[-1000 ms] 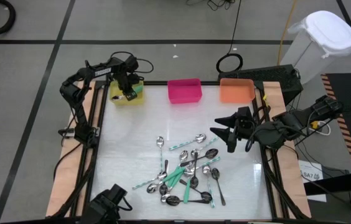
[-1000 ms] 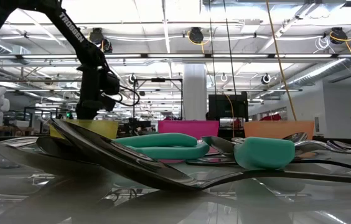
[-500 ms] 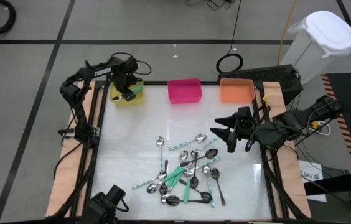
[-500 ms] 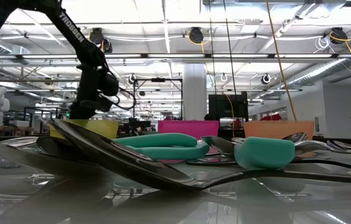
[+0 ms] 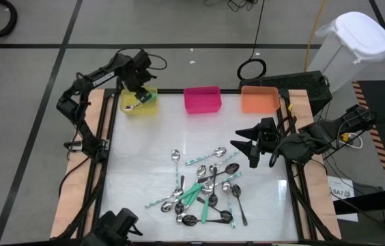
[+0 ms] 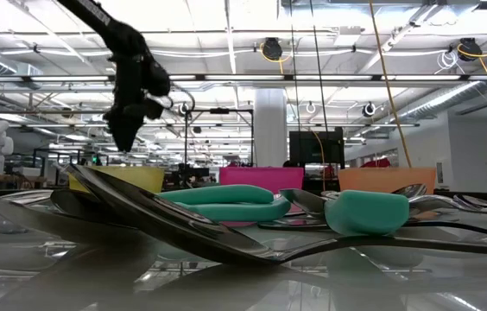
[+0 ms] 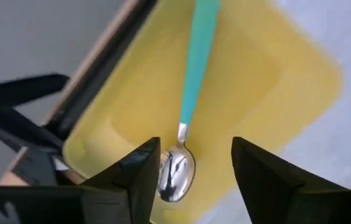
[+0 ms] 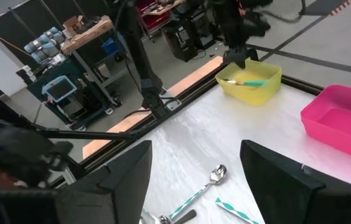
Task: Sort silverware by color (type)
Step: Put the light green spoon into the yellow bin
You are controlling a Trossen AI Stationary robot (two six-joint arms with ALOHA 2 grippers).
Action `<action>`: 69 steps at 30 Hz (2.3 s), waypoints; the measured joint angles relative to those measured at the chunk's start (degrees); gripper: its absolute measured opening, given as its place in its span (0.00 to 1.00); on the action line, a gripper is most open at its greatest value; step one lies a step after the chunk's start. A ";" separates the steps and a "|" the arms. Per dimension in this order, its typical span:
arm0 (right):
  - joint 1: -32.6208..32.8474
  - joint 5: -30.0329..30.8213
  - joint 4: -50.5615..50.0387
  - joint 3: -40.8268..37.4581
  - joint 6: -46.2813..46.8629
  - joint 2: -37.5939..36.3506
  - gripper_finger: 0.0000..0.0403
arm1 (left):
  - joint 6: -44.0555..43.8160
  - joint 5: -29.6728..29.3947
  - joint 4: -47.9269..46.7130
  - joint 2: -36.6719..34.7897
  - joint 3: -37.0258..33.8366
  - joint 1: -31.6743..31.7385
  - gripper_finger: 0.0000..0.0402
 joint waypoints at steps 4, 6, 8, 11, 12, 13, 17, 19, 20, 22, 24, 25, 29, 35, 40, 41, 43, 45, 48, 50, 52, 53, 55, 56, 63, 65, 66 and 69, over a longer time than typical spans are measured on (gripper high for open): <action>0.00 -0.02 -0.21 0.00 0.93 0.00 0.60 | -1.88 0.04 -0.44 -3.11 3.45 -3.08 0.47; 0.00 -0.06 -1.00 0.00 3.25 -0.02 0.60 | -2.86 0.10 -1.27 -4.01 5.41 -5.05 0.46; 0.00 -0.21 -2.57 0.00 5.92 -0.02 0.60 | -3.44 0.13 -2.99 -4.29 7.61 -7.17 0.46; 0.00 -1.18 -6.06 0.00 9.11 -0.02 0.60 | -4.82 0.13 -5.94 -4.29 10.95 -10.23 0.46; 0.00 -2.24 -7.02 0.00 9.81 -0.02 0.60 | -5.62 0.14 -6.62 -4.29 11.79 -11.25 0.46; 0.00 -3.41 -8.20 0.00 10.46 -0.02 0.60 | -6.61 0.15 -6.96 -4.29 12.57 -12.41 0.46; 0.02 -7.67 -12.18 0.00 12.39 -0.02 0.60 | -11.45 0.17 -7.05 -4.27 14.89 -16.79 0.46; 0.02 -9.20 -13.62 0.02 13.30 -0.02 0.60 | -13.79 0.17 -7.21 -4.27 15.59 -18.85 0.46; 0.02 -9.64 -14.47 0.02 13.48 -0.02 0.60 | -14.96 0.21 -7.31 -4.27 15.85 -20.01 0.46; 0.02 -10.79 -15.45 0.02 13.51 -0.02 0.60 | -17.61 0.64 -7.26 -4.27 16.10 -22.23 0.46; 0.02 -11.99 -16.65 0.02 13.49 -0.02 0.60 | -20.51 0.70 -7.31 -4.27 16.12 -24.73 0.46; 0.02 -12.55 -17.45 0.02 13.45 -0.02 0.60 | -21.74 0.70 -7.31 -4.27 16.10 -25.93 0.46; 0.01 -15.34 -20.63 0.02 13.10 -0.02 0.60 | -26.28 0.76 -7.26 -4.27 16.12 -31.16 0.46; 0.02 -19.80 -25.99 0.02 11.70 -0.02 0.60 | -33.19 0.81 -5.63 -4.25 16.12 -39.46 0.46; 0.02 -21.27 -28.54 0.02 8.80 -0.02 0.60 | -41.14 0.81 -5.59 -4.25 16.10 -45.34 0.46; 0.02 -21.29 -28.94 0.02 8.41 -0.02 0.60 | -42.75 0.75 -5.58 -4.25 16.11 -46.46 0.46; 0.02 -21.46 -29.57 0.02 7.26 -0.02 0.60 | -46.30 0.14 -5.54 -4.23 16.10 -48.77 0.46; 0.02 -22.90 -30.34 0.02 5.67 -0.02 0.60 | -52.04 -1.57 -5.54 -4.23 16.11 -51.09 0.46; 0.10 -24.35 -31.97 0.02 3.40 -0.02 0.60 | -59.96 -4.40 -5.48 -4.23 16.11 -54.32 0.46; 0.31 -24.52 -33.12 0.02 2.66 -0.02 0.60 | -62.45 -5.29 -5.46 -4.23 16.10 -56.37 0.46; 0.58 -24.56 -34.27 0.02 1.93 -0.02 0.60 | -63.90 -5.38 -5.33 -4.23 16.10 -58.52 0.46; 0.73 -25.00 -34.56 0.02 1.17 -0.02 0.60 | -64.32 -5.38 -5.19 -4.23 16.10 -59.66 0.46; 1.18 -25.92 -34.65 0.02 -0.78 -0.02 0.60 | -64.41 -5.38 -4.40 -4.23 16.10 -61.85 0.46; 1.40 -26.35 -34.65 0.02 -1.71 -0.02 0.60 | -64.35 -5.40 -3.92 -4.23 16.11 -62.91 0.46; 3.14 -27.26 -34.71 0.02 -5.74 -0.02 0.60 | -65.00 -5.58 -0.38 -4.21 16.10 -67.89 0.46; 3.87 -27.26 -34.70 0.02 -5.84 -0.02 0.60 | -65.29 -6.03 1.82 -3.70 16.10 -68.89 0.46; 4.32 -27.26 -34.68 0.02 -5.70 -0.02 0.60 | -65.24 -6.23 2.95 -3.45 16.10 -69.31 0.46; 5.80 -27.25 -34.73 0.02 -5.23 -0.02 0.60 | -62.72 -6.93 5.74 -2.05 16.08 -70.75 0.46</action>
